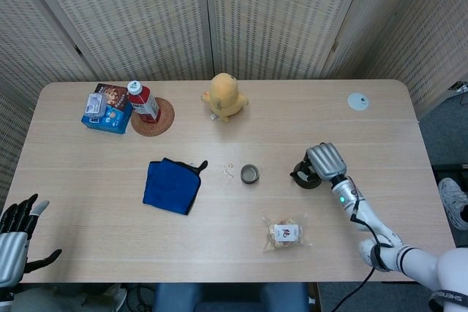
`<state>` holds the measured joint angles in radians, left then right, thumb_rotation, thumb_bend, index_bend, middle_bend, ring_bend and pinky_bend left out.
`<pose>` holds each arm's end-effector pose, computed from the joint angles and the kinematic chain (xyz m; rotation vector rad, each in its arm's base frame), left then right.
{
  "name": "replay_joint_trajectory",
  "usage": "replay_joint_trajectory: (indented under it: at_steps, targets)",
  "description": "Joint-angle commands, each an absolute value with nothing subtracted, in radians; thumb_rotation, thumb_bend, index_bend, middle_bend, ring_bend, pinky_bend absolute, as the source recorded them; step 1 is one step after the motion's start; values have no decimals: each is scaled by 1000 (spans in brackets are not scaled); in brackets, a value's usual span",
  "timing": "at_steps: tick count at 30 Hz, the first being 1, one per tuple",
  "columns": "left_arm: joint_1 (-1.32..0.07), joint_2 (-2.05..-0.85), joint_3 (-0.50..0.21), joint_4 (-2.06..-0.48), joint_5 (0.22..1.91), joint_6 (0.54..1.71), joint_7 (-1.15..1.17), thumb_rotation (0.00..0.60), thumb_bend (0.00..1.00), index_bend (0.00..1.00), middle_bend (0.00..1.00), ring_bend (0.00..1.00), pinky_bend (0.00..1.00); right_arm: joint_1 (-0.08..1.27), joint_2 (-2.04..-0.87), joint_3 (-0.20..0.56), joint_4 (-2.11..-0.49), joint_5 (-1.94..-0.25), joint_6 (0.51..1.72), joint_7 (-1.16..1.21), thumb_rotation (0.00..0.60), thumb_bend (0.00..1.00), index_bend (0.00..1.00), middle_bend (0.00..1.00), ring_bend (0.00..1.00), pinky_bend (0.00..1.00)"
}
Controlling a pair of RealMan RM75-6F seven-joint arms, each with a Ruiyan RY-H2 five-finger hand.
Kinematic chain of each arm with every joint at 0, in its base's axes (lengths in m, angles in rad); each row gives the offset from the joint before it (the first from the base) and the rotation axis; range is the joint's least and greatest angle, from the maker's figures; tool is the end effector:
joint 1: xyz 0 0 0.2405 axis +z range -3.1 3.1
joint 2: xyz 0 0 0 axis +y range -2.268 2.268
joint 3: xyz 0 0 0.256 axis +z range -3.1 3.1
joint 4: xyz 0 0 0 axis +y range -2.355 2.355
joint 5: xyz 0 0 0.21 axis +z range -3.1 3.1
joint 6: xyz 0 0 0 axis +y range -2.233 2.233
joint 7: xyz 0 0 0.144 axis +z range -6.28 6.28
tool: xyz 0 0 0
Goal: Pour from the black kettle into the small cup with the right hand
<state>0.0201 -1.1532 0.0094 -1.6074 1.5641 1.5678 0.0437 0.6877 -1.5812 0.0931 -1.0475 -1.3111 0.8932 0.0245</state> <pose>-0.3165 0.1357 0.1481 -1.3709 -0.9152 -0.8642 -0.2481 -0.3731 0.0015 1.8186 -0.9359 0.7945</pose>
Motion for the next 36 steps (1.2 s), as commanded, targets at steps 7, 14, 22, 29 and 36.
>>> replay_joint_trajectory:
  at_steps: [7, 14, 22, 29, 36]
  targets:
    - [21, -1155, 10, -1604, 1563, 1570, 41, 600, 98, 109, 0, 26, 0, 683, -1579, 95, -1055, -1305, 875, -13, 470, 221, 948, 907, 860, 467]
    - [21, -1155, 11, -1603, 1564, 1572, 39, 600, 98, 109, 0, 26, 0, 680, -1557, 102, -1095, -1299, 871, -39, 473, 61, 806, 754, 687, 404]
    - [21, -1154, 11, -1604, 1565, 1572, 39, 600, 98, 109, 0, 26, 0, 676, -1529, 109, -1140, -1294, 873, -63, 473, 0, 710, 632, 572, 378]
    - [21, -1150, 10, -1606, 1565, 1573, 38, 600, 98, 109, 0, 26, 0, 672, -1497, 121, -1193, -1280, 878, -87, 472, 0, 529, 487, 413, 348]
    - [17, -1147, 9, -1609, 1568, 1571, 38, 600, 98, 109, 0, 26, 0, 664, -1449, 130, -1268, -1267, 890, -115, 474, 0, 313, 331, 261, 257]
